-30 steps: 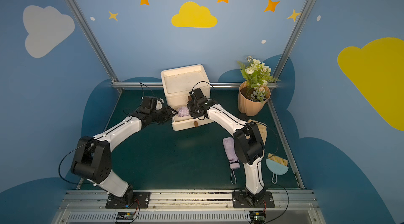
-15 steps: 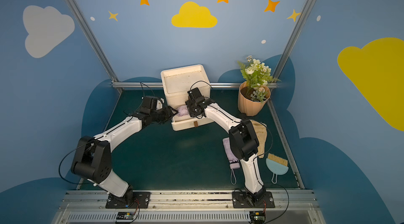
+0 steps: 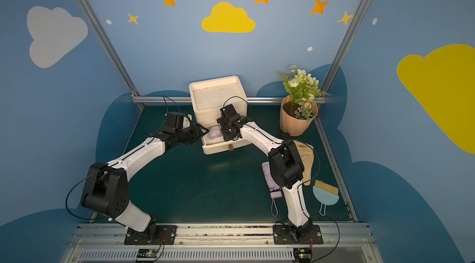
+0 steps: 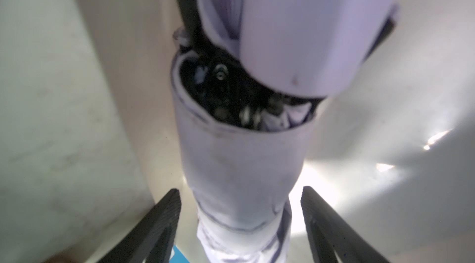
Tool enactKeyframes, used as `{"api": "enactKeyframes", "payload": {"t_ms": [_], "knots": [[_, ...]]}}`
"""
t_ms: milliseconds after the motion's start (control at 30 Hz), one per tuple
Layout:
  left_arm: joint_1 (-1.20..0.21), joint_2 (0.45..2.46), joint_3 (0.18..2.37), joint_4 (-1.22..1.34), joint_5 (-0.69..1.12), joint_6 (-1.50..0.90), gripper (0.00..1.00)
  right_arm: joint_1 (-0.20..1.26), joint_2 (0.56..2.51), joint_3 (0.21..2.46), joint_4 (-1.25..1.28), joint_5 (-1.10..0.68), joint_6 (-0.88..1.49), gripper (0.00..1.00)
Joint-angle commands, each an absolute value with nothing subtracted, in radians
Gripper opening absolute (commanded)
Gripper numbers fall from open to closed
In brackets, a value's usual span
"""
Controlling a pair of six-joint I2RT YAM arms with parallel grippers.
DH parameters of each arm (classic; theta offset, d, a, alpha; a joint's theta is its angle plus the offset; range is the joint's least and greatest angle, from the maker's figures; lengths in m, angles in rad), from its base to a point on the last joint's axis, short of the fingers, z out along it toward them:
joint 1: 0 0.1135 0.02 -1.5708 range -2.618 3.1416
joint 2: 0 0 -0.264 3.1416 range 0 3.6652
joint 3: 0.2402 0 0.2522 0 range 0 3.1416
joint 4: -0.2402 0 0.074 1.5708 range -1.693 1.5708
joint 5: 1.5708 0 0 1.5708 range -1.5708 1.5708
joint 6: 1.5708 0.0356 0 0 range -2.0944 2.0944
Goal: Place the umbrella in the drawer by color
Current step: Place the umbrella in the drawer.
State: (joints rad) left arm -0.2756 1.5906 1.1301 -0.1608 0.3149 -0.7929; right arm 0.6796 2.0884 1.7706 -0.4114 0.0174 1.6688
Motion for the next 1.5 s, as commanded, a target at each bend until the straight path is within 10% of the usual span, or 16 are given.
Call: {"api": "enactKeyframes", "payload": {"t_ms": [0, 567, 1100, 1467], "knots": [[-0.275, 1.543, 1.14, -0.191, 0.301, -0.771, 0.61, 0.686, 1.992, 1.741, -0.277, 0.056, 1.628, 0.79], [-0.274, 1.479, 1.153, -0.258, 0.259, -0.735, 0.63, 0.686, 1.827, 1.688, -0.3, 0.041, 1.597, 0.8], [-0.286, 1.111, 1.063, -0.483, 0.161, -0.629, 0.81, 0.612, 1.197, 1.208, -0.676, -0.001, 0.535, 0.89], [-0.283, 0.954, 0.976, -0.547, 0.091, -0.661, 0.88, 0.52, 1.209, 1.019, -1.063, 0.077, 0.381, 0.98]]}}
